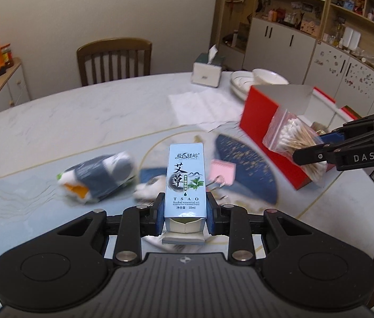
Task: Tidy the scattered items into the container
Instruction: 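Lift and carry the TSAO box and cotton swab bag over the red box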
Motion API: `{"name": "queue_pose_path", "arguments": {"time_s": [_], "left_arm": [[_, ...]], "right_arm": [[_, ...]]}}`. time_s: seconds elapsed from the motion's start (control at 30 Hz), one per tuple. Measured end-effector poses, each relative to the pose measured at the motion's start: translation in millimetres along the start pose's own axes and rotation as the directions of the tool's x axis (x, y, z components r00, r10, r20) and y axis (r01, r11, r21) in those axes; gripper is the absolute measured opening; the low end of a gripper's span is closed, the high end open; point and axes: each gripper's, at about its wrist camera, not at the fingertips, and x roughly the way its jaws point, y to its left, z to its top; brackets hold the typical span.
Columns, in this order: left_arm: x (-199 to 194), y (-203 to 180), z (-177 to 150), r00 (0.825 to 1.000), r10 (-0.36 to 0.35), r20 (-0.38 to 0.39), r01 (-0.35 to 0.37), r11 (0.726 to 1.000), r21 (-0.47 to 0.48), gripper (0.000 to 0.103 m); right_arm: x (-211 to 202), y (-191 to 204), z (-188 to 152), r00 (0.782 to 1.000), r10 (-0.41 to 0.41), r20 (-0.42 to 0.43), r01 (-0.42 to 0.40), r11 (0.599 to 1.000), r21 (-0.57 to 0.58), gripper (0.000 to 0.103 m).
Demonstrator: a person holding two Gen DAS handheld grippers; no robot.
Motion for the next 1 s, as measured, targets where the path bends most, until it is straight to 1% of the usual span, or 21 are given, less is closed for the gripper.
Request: {"name": "queue_pose_path", "arguments": {"time_s": [0.27, 0.5, 1.0], "left_arm": [[2.7, -43.5, 16.1, 0.999, -0.043, 0.017, 0.043, 0.998, 0.037, 0.028], [11.1, -83.5, 30.8, 0.997, -0.075, 0.023, 0.073, 0.995, 0.072, 0.028], [56.0, -170.7, 68.6, 0.992, -0.122, 0.020, 0.118, 0.981, 0.154, 0.028]], "right_arm": [[-23.0, -33.2, -4.0, 0.999, -0.021, 0.026, 0.020, 1.000, 0.016, 0.034], [-40.2, -71.1, -9.0, 0.999, -0.014, 0.043, 0.012, 0.999, 0.053, 0.034], [-57.5, -163.1, -26.4, 0.998, -0.051, 0.044, 0.044, 0.988, 0.148, 0.034]]}}
